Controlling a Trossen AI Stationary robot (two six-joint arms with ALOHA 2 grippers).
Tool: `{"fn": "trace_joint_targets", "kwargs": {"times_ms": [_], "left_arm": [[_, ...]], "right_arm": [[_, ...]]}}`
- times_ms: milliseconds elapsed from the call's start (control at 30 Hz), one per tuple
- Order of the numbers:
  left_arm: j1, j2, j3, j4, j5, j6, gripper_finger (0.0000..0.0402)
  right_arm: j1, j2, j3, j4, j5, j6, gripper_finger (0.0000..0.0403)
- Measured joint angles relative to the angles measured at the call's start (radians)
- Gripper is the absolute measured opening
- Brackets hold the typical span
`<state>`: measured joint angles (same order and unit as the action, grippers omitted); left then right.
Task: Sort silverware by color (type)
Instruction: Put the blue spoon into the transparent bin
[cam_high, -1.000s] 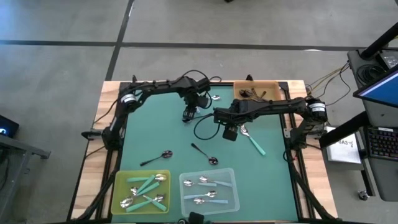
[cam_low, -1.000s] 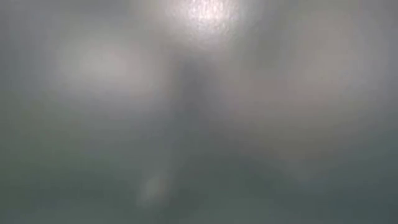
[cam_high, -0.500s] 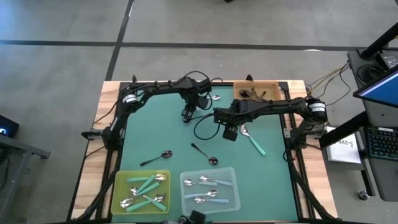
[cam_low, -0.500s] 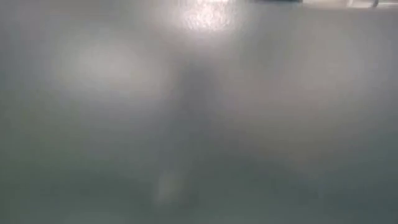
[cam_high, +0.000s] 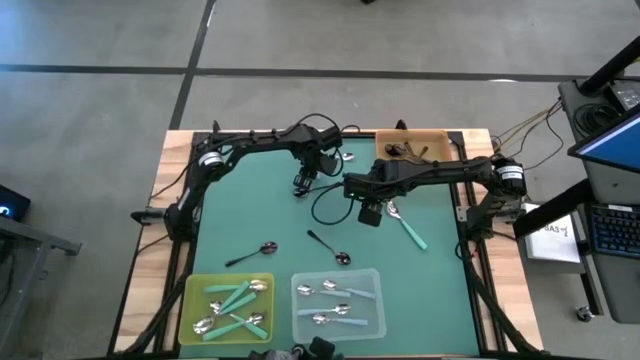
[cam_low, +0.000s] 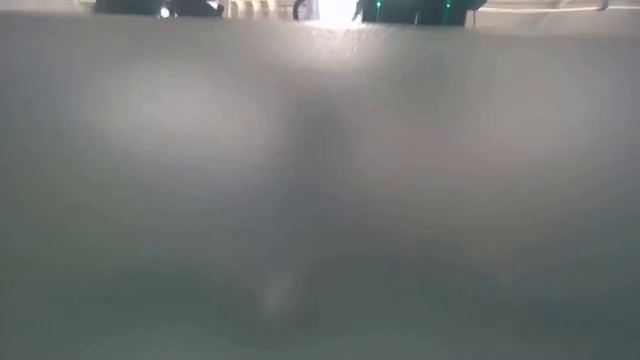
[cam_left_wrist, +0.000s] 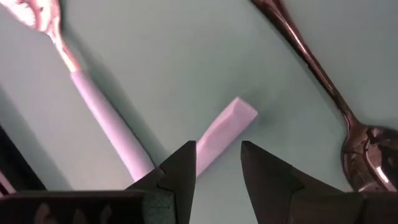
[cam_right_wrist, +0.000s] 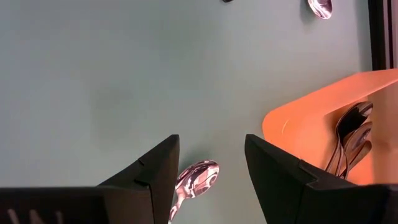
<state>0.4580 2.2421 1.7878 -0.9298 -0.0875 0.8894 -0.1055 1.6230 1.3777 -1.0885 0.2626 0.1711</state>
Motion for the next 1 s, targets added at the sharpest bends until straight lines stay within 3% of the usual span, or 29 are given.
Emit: {"fn": "trace_joint_targets", "kwargs": {"times_ms": [300, 467, 633, 1000], "left_arm": [[0.028, 0.000, 0.000, 0.010, 0.001, 0.224, 0.0111], [0.054, 0.004, -0.008, -0.024, 0.000, 0.251, 0.0111], [0.060, 0.030, 0.006, -0.009, -0.089, 0.322, 0.0111], [0.062, 0.073, 0.091, -0.063, -0.082, 0.311, 0.0076]], "right_arm": [[0.000, 0.000, 0.000, 0.001, 0.000, 0.000, 0.0176], [0.000, 0.000, 0.000, 0.000, 0.000, 0.000, 0.0176], [0.000, 0.000, 0.000, 0.001, 0.000, -0.010, 0.0176], [0.000, 0.000, 0.000, 0.001, -0.001, -0.008, 0.0176]]}}
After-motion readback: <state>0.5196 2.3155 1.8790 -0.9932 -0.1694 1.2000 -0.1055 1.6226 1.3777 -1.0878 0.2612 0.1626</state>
